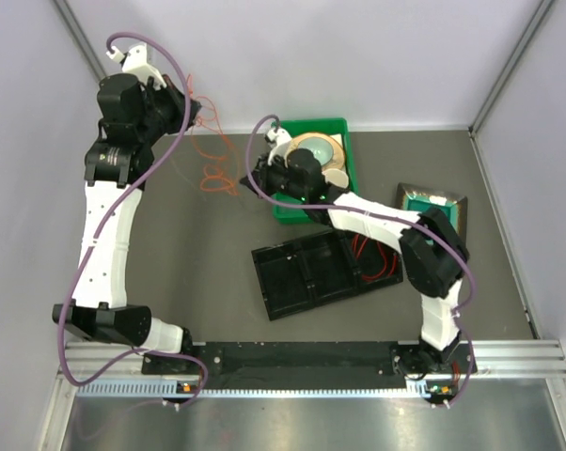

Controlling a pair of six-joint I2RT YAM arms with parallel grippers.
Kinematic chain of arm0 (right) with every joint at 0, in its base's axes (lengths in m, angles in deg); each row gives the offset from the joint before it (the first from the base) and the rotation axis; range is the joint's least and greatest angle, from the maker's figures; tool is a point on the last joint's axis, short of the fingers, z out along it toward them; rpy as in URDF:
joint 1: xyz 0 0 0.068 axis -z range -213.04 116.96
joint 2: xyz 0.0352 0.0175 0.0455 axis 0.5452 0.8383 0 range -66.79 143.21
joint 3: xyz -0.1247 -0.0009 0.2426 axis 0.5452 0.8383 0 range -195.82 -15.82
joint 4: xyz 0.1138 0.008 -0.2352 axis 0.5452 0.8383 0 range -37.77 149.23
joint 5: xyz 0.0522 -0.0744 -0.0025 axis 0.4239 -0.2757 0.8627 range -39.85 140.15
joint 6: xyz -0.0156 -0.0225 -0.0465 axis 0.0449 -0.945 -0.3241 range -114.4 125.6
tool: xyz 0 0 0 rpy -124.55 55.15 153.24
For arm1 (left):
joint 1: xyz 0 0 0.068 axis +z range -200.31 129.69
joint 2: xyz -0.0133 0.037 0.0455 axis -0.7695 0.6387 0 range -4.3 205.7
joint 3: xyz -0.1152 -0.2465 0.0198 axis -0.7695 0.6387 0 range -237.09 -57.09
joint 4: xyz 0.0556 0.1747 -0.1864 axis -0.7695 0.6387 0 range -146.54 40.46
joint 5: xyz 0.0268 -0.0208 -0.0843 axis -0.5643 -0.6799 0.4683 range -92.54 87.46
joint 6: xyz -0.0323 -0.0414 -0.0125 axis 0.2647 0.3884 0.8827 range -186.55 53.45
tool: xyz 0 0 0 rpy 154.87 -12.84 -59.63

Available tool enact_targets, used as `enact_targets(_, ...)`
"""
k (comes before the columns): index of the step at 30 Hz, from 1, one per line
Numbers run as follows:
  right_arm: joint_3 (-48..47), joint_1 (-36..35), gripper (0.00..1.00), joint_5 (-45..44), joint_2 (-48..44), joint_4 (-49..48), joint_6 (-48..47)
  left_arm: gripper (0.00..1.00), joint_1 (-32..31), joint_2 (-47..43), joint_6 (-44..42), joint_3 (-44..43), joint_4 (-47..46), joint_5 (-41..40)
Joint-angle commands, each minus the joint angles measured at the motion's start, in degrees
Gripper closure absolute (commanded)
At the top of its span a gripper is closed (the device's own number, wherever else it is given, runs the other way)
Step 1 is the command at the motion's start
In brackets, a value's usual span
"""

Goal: Untangle the cables

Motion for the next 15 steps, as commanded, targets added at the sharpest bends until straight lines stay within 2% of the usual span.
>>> enact_targets(1,9.99,1.37,1.0,-2.89,-13.68,-4.44,0.87,1.0,0.24,0.29,-0.42,0.2,-1.86,-5.81)
enact_targets(5,19.75,4.88,1.0,-7.36,-29.91,-1.99,-1.95,1.0,2.08,1.7,-0.25,0.37,-0.98,-9.43)
enact_targets(8,25.38,10.85,1.0,-8.51,-38.62,0.12,-1.95,1.0,3.14,1.96,-0.51,0.64,-1.33,-10.39)
enact_targets(10,26.01,14.72,1.0,-8.95,-42.07,2.76,-2.65,1.0,4.71,2.22,-0.69,0.55,-0.72,-12.85)
enact_targets(15,27.24,23.95,1.0,-7.2,-51.82,5.66,-1.07,1.0,9.03,1.52,1.33,4.93,-2.73,-10.75)
